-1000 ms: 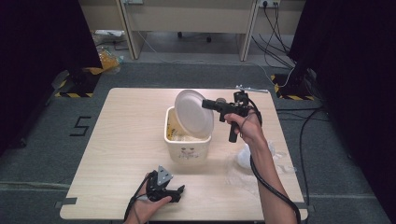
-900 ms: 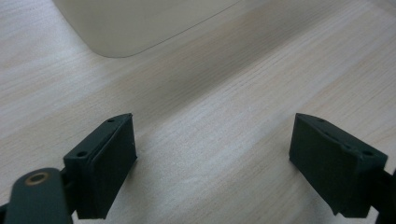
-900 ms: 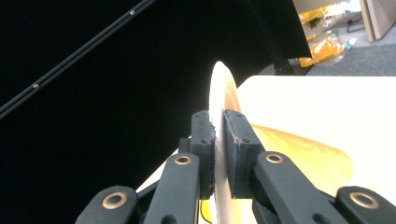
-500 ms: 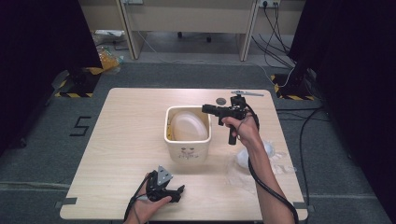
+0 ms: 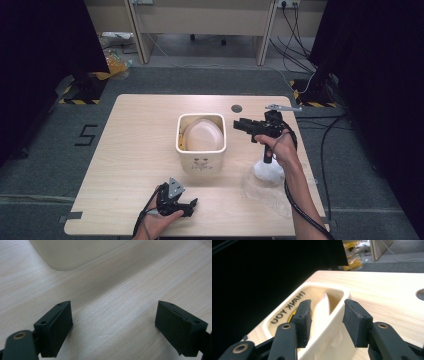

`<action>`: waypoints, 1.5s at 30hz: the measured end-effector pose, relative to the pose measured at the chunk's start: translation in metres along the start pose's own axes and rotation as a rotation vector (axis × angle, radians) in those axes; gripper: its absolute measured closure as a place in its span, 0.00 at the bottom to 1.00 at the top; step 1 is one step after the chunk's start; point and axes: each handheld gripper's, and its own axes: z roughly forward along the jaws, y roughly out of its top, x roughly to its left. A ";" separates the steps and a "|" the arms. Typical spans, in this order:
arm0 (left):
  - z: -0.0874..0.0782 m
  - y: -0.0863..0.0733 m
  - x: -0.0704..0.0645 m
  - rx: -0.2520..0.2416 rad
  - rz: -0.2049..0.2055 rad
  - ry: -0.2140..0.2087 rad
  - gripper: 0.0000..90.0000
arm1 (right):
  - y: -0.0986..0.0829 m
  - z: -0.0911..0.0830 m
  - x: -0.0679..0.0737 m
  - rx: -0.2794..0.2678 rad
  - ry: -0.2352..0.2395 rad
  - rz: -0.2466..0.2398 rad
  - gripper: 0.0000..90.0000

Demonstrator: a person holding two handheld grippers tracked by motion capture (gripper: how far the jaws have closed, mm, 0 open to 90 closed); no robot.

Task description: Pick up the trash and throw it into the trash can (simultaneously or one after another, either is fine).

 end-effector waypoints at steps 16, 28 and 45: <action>0.000 0.000 0.000 0.001 -0.001 0.001 0.15 | -0.036 -0.047 -0.016 0.016 -0.118 -0.029 0.52; 0.000 0.000 0.000 0.001 -0.001 0.001 0.15 | -0.062 -0.070 -0.022 0.016 -0.217 -0.068 0.49; 0.000 0.000 0.000 0.001 -0.001 0.002 0.15 | -0.095 -0.088 -0.038 0.044 -0.297 -0.051 0.39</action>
